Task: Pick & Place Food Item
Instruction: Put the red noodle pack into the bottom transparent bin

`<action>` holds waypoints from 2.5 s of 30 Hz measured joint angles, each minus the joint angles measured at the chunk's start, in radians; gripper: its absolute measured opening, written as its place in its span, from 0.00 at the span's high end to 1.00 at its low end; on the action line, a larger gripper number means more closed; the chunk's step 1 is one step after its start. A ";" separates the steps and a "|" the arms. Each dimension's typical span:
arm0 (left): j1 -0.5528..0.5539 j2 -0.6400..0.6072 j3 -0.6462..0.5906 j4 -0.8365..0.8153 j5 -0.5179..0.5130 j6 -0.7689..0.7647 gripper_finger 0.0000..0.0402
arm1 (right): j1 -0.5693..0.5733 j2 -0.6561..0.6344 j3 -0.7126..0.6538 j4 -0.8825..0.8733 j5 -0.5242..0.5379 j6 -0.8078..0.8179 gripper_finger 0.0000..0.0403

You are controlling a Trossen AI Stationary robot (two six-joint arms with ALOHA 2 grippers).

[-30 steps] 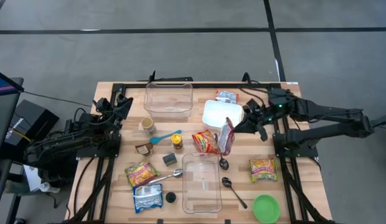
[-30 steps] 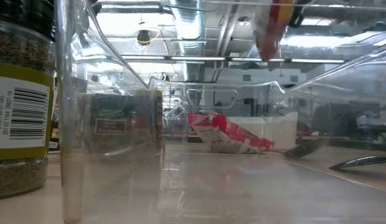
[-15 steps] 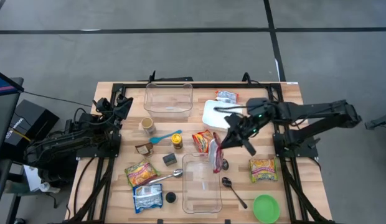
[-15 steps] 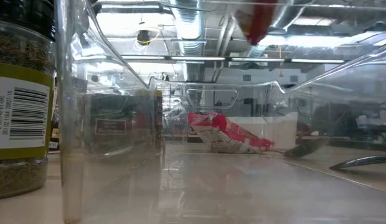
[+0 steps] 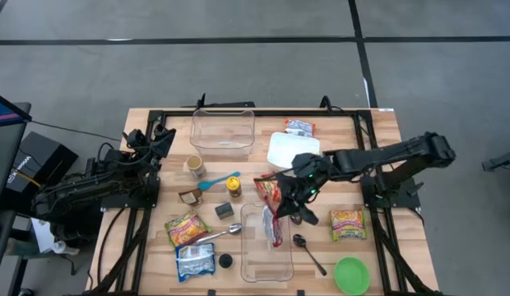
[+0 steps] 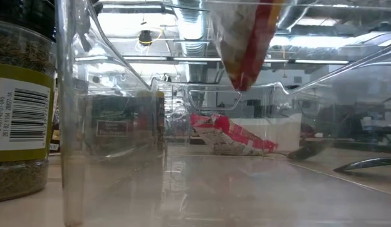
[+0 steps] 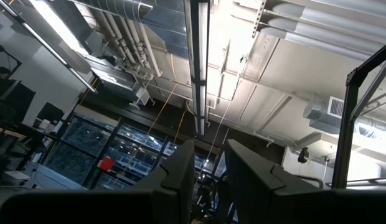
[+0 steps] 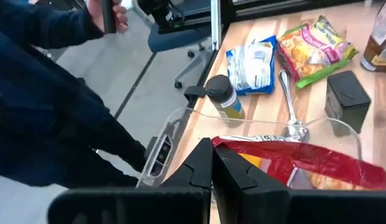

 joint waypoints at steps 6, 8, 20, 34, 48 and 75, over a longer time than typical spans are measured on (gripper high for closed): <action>0.000 0.000 0.000 0.000 0.000 0.000 0.79 | 0.002 0.068 0.000 0.021 0.002 -0.147 1.00; 0.000 0.000 0.000 0.000 0.000 0.000 0.79 | 0.007 0.084 0.000 0.028 0.003 -0.224 1.00; 0.000 0.000 0.000 0.000 0.000 0.000 0.79 | -0.023 0.117 0.000 0.053 0.035 -0.433 1.00; 0.000 0.000 0.000 0.000 0.000 0.000 0.79 | -0.009 0.076 0.000 -0.187 0.082 -0.356 1.00; 0.000 0.000 0.000 0.000 0.000 0.000 0.79 | 0.055 0.069 0.000 -0.232 0.252 -0.133 1.00; 0.000 0.000 0.000 0.000 0.000 0.000 0.79 | 0.250 0.032 -0.001 -0.306 0.774 0.339 1.00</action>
